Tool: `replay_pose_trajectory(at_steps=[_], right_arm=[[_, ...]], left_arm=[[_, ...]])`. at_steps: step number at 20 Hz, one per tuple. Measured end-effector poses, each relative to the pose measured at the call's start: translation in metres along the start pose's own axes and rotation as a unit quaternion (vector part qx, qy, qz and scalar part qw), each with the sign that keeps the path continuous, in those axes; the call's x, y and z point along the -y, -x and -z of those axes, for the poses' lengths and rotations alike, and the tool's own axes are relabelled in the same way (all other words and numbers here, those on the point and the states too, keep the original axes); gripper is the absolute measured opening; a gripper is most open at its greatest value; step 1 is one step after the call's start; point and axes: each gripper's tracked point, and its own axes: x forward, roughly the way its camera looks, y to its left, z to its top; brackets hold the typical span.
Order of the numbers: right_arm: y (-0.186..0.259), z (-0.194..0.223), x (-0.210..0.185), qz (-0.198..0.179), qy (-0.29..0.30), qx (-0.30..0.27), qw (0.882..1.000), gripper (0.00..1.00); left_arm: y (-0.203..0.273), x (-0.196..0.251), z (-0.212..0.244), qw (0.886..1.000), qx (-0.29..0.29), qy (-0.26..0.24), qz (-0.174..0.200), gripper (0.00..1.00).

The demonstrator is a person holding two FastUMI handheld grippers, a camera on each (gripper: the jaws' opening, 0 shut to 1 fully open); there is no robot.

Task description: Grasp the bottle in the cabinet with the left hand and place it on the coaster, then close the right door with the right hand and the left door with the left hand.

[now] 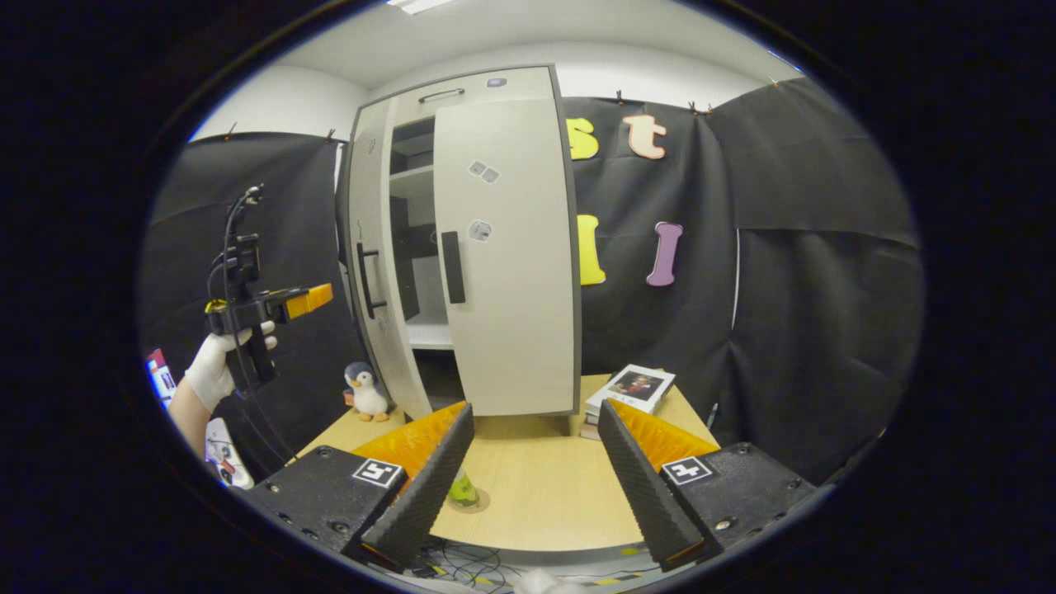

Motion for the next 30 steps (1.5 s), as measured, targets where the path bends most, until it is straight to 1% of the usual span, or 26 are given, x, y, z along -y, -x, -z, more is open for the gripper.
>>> replay_pose_trajectory(at_steps=[2,3,4,5,6,7,8,13,18,21,26,30], right_arm=[[0.001,0.001,-0.003,-0.003,0.002,0.001,1.000,0.99],[0.000,0.002,-0.006,-0.006,0.003,0.001,1.000,0.96],[0.000,0.003,-0.013,-0.008,0.003,0.001,1.000,1.00],[0.000,0.002,-0.016,-0.009,0.004,0.003,1.000,1.00],[-0.001,0.001,-0.017,-0.008,0.006,0.006,1.000,0.97],[-0.002,0.000,-0.019,-0.009,0.006,0.008,1.000,0.97],[-0.003,0.000,-0.021,-0.009,0.006,0.011,1.000,0.99],[-0.007,0.000,-0.030,-0.006,0.004,0.017,1.000,1.00],[-0.006,0.001,-0.036,0.008,0.004,0.028,1.000,0.99],[-0.003,-0.005,-0.037,0.020,0.010,0.045,0.999,0.99],[-0.002,-0.005,-0.054,0.013,0.014,0.053,0.998,1.00],[0.000,-0.003,-0.071,0.001,0.023,0.056,0.998,0.99]], left_arm=[[0.010,0.004,0.006,1.000,-0.007,-0.002,0.001,0.96],[0.016,0.008,0.008,1.000,-0.010,-0.002,0.003,0.96],[0.021,0.011,0.009,1.000,-0.010,0.000,0.007,0.95],[0.029,0.018,0.008,1.000,-0.009,0.002,0.013,0.96],[0.034,0.022,0.007,1.000,-0.007,0.004,0.018,0.96],[0.042,0.027,0.006,1.000,-0.006,0.006,0.023,0.96],[0.049,0.032,0.005,1.000,-0.003,0.007,0.028,0.96],[0.085,0.050,0.004,0.999,0.004,0.012,0.043,0.96],[0.124,0.048,0.007,0.999,0.009,0.002,0.035,0.96],[0.150,0.040,0.015,1.000,0.003,0.009,0.025,0.96],[0.183,0.024,0.038,0.999,-0.013,0.036,0.000,0.96],[0.193,0.013,0.050,0.999,-0.030,0.031,-0.009,0.97]])
